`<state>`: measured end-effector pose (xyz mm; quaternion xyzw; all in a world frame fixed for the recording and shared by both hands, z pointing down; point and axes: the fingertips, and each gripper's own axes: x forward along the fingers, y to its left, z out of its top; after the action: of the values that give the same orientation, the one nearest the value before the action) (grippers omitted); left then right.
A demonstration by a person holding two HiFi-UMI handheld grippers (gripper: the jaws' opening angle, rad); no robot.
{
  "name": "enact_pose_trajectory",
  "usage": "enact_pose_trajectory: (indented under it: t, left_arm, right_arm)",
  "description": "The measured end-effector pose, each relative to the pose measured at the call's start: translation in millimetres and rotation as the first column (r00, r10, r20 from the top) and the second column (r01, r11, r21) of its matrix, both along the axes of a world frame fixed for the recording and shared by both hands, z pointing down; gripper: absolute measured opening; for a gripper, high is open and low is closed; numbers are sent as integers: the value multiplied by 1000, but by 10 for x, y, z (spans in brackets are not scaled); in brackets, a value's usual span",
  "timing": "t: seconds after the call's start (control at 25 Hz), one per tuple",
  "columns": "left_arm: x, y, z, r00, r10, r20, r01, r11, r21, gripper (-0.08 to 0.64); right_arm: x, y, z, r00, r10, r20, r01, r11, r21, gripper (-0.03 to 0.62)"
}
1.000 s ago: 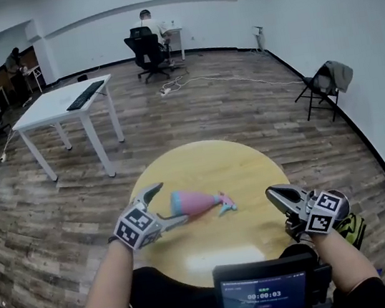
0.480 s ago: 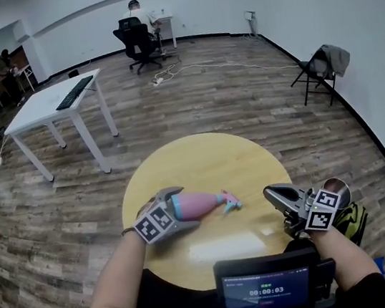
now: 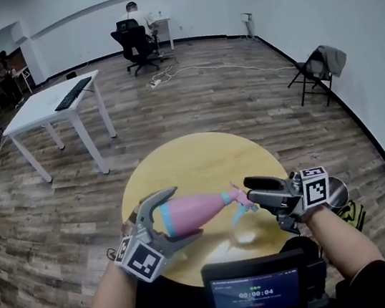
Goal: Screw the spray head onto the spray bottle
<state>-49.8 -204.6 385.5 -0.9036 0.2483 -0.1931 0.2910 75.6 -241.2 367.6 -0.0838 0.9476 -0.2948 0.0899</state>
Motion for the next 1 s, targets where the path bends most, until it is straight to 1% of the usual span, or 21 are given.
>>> enact_pose_trajectory:
  t: [0.04,0.12,0.16,0.2,0.24,0.32,0.4,0.52,0.6,0.64,0.68,0.72,0.76,0.8,0.84,0.88,0.92,0.96,1.0]
  left_arm:
    - [6,67,-29,1000,-5,16,4,1000,29,522]
    - [26,174,-64,999,0,32,-2,997,72,522]
    - [29,205,-72,999,1,39,-5,996,86,522]
    - [25,222,-76,999,0,46,-4,995,96,520]
    - [18,229,-78,999,-2,51,-3,995,100,520]
    - [16,237,-73,999,1,54,-5,997,80,520]
    - [25,235,-50,999,10,53,-12,999,31,520]
    - [-1,195,17,998,28,49,-24,997,-79,518]
    - [-10,162,102,998,58,20,-54,983,-176,518]
    - [7,157,146,997,76,0,-74,969,-237,518]
    - [25,155,192,996,87,-16,-88,948,-307,518]
    - [34,153,243,995,92,-29,-96,918,-385,520]
    - [37,159,295,995,94,-45,-104,877,-469,520]
    - [37,177,343,993,96,-69,-118,820,-561,519]
    - [37,206,381,990,98,-103,-141,746,-651,520]
    - [39,239,407,986,96,-138,-167,665,-728,520]
    - [45,268,417,982,90,-167,-188,592,-784,520]
    - [60,282,408,980,85,-183,-199,554,-808,520]
    - [80,279,380,979,83,-184,-198,569,-798,520]
  right_arm:
    - [-115,69,11,998,-55,-18,55,998,-15,321]
    - [-316,241,47,986,-152,-61,152,988,-14,321]
    - [-386,321,55,979,-189,-74,189,982,-4,281]
    - [-429,377,53,974,-212,-80,213,977,6,174]
    - [-449,404,51,971,-223,-80,225,974,10,156]
    - [-454,415,61,971,-225,-85,227,974,14,149]
    - [-450,424,83,972,-215,-94,219,975,30,150]
    - [-477,450,95,975,-185,-125,197,977,85,155]
    - [-500,463,89,975,-159,-156,182,973,145,156]
    - [-503,473,86,974,-145,-175,177,968,180,155]
    - [-503,482,83,972,-131,-195,173,961,215,155]
    - [-505,491,83,970,-117,-215,171,953,251,156]
    - [-509,501,85,967,-105,-234,172,942,288,158]
    - [-516,516,89,963,-94,-251,175,929,325,158]
    - [-521,534,95,960,-86,-265,181,916,357,158]
    - [-524,550,102,959,-81,-273,185,907,378,158]
    - [-521,557,108,958,-79,-274,185,904,386,156]
    - [-510,552,109,961,-78,-266,179,906,383,155]
    - [-491,538,99,966,-79,-245,169,912,374,149]
